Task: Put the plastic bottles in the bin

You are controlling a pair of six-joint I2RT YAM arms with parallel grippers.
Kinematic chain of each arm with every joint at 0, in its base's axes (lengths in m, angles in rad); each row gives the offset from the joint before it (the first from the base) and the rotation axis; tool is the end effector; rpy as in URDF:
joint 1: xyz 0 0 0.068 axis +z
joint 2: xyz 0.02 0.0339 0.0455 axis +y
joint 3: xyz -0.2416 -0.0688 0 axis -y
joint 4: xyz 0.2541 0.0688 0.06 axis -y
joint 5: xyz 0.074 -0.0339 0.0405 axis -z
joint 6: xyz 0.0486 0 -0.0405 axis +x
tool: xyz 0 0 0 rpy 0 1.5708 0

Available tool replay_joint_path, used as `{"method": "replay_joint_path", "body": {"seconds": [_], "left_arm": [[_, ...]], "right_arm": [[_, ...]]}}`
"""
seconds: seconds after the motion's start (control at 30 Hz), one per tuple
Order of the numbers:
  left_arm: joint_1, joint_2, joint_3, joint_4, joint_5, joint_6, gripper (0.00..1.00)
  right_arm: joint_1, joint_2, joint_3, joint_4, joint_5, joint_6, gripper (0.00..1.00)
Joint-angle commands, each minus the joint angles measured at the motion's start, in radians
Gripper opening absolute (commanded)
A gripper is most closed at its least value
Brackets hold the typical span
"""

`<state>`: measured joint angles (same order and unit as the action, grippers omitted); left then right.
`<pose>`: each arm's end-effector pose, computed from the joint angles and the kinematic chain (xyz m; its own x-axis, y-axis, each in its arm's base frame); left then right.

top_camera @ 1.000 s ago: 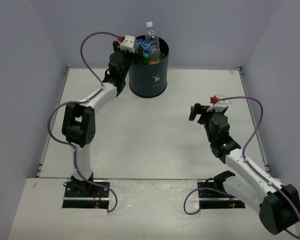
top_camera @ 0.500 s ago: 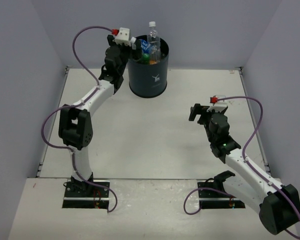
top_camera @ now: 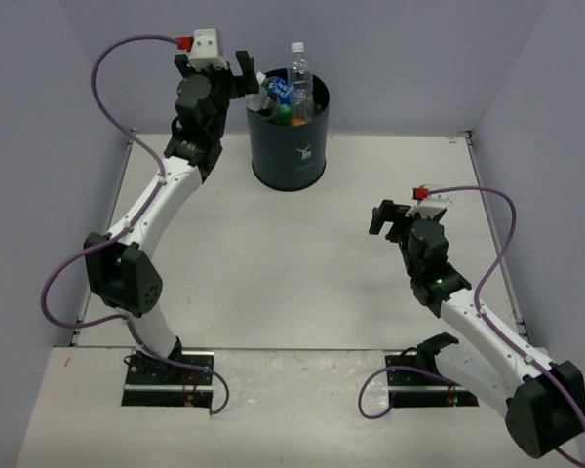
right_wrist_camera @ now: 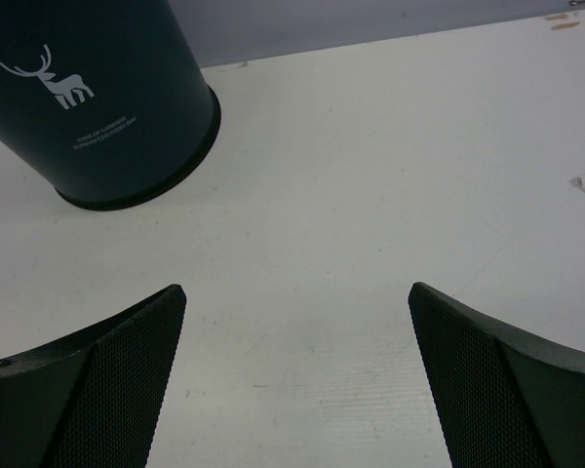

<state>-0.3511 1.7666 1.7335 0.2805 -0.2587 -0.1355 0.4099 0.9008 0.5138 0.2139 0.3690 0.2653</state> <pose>0.4177 -0.1397 0.4317 0.2144 -0.2176 -0.9522 0.1297 0.9726 -0.1930 0.2321 0.0817 0.2420 -0.1645 0.1952 -0.9669 -0.0028 0.9801 0.1983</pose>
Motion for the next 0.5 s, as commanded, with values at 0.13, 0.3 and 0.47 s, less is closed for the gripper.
{"method": "replay_joint_path", "body": {"seconds": [0.13, 0.3, 0.47], "left_arm": [[0.009, -0.529, -0.488, -0.265, -0.230, -0.287, 1.00], [0.009, -0.774, -0.756, -0.440, -0.222, -0.425, 1.00], [0.009, -0.842, -0.840, -0.618, -0.304, -0.498, 1.00]], "right_arm": [[-0.009, -0.022, 0.045, -0.030, 0.034, 0.077, 0.99], [-0.008, -0.019, 0.049, -0.040, 0.000, 0.098, 0.99], [-0.010, -0.036, 0.045, -0.049, -0.045, 0.126, 0.99]]}}
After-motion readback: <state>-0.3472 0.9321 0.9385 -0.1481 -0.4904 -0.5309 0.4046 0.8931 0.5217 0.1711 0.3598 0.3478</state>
